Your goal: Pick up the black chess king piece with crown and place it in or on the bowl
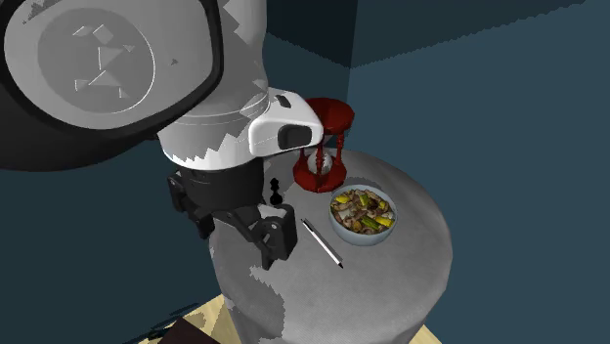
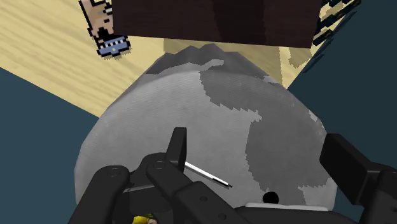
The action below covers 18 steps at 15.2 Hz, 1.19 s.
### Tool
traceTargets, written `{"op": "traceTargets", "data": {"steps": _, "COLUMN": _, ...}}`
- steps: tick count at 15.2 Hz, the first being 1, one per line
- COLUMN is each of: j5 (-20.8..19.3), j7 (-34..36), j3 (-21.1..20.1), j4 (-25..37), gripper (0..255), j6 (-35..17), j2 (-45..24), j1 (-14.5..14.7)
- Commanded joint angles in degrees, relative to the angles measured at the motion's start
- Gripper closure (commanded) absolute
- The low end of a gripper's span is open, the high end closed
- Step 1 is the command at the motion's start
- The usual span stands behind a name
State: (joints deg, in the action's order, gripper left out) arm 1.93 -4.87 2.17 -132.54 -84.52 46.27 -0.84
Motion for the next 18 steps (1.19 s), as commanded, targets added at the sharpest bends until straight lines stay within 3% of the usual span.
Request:
{"op": "traceTargets", "data": {"steps": 1, "j5": 0.0, "j7": 0.0, "j3": 0.0, "j4": 0.0, "gripper": 0, "j6": 0.0, "j2": 0.0, "j1": 0.0}}
{"op": "traceTargets", "data": {"steps": 9, "j5": 3.0, "j7": 7.8, "j3": -6.3, "j4": -0.8, "gripper": 0, "j6": -13.5, "j2": -11.2, "j1": 0.9}}
{"op": "traceTargets", "data": {"steps": 18, "j5": 2.6, "j7": 16.8, "j3": -12.5, "j4": 4.7, "gripper": 0, "j6": -26.4, "j2": -28.0, "j1": 1.1}}
